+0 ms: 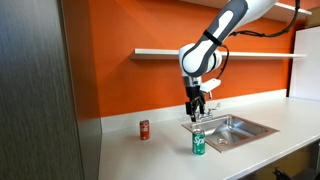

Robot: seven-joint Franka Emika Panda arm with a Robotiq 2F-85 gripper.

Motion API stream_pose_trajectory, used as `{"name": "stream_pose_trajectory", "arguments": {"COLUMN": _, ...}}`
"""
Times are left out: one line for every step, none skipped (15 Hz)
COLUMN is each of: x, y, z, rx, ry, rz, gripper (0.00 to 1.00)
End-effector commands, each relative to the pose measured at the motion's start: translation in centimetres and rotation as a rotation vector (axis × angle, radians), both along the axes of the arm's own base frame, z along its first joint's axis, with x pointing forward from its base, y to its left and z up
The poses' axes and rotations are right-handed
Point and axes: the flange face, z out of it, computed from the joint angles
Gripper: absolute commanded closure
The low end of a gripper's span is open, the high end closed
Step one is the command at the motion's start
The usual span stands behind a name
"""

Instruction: Move the green can to the left counter

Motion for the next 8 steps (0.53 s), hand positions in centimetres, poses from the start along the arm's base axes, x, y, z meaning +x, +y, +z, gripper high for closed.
{"name": "stream_pose_trajectory", "arguments": {"x": -0.6, "y": -3.6, "z": 2.3, "rx": -0.006, "ry": -0.026, "rz": -0.087, "gripper": 0.0}}
{"name": "stream_pose_trajectory", "arguments": {"x": -0.6, "y": -4.6, "z": 2.6, "rx": -0.008, "ry": -0.036, "rz": -0.109, "gripper": 0.0}}
{"name": "stream_pose_trajectory", "arguments": {"x": -0.6, "y": -5.8, "z": 3.0, "rx": -0.009, "ry": -0.044, "rz": -0.134, "gripper": 0.0}}
{"name": "stream_pose_trajectory", "arguments": {"x": -0.8, "y": -6.9, "z": 3.5, "rx": -0.01, "ry": -0.052, "rz": -0.16, "gripper": 0.0}}
{"name": "stream_pose_trajectory", "arguments": {"x": -1.0, "y": -8.1, "z": 4.0, "rx": -0.009, "ry": -0.059, "rz": -0.188, "gripper": 0.0}}
{"name": "stream_pose_trajectory", "arguments": {"x": -1.2, "y": -9.2, "z": 4.3, "rx": -0.011, "ry": -0.066, "rz": -0.213, "gripper": 0.0}}
{"name": "stream_pose_trajectory", "arguments": {"x": -1.5, "y": -10.3, "z": 4.7, "rx": -0.014, "ry": -0.072, "rz": -0.24, "gripper": 0.0}}
{"name": "stream_pose_trajectory", "arguments": {"x": -1.8, "y": -11.4, "z": 4.9, "rx": -0.021, "ry": -0.08, "rz": -0.265, "gripper": 0.0}}
